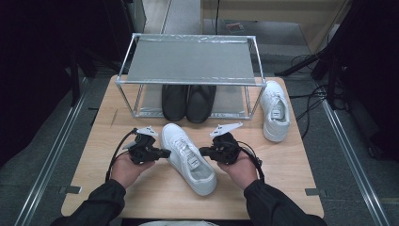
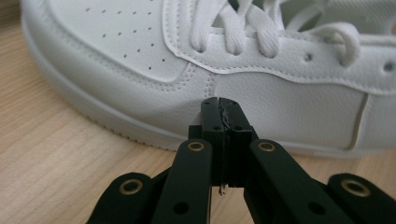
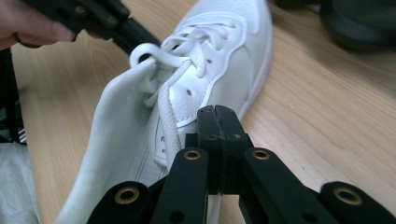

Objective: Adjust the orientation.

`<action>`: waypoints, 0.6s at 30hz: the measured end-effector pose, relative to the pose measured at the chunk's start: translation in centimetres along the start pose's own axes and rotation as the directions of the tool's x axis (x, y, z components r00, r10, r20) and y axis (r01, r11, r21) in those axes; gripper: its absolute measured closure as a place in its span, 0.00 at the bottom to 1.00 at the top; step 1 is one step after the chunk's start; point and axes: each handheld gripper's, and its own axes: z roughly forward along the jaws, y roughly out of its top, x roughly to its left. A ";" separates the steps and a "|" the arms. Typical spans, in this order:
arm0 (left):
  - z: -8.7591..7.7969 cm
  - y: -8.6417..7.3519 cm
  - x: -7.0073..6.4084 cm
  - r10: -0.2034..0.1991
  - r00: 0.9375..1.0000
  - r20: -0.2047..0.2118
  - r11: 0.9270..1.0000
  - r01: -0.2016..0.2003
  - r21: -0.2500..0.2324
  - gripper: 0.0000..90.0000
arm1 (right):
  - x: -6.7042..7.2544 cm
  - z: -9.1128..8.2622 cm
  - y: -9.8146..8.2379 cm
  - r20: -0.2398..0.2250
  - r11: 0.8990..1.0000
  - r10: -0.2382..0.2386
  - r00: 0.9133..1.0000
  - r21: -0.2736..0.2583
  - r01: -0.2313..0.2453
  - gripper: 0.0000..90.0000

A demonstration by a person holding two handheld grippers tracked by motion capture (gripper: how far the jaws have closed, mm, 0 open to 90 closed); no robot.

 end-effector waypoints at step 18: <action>0.0 1.7 2.2 -0.014 1.000 0.021 0.999 0.013 0.045 0.98 | 2.6 1.2 -0.6 -0.007 0.998 0.038 0.999 -0.042 -0.038 0.98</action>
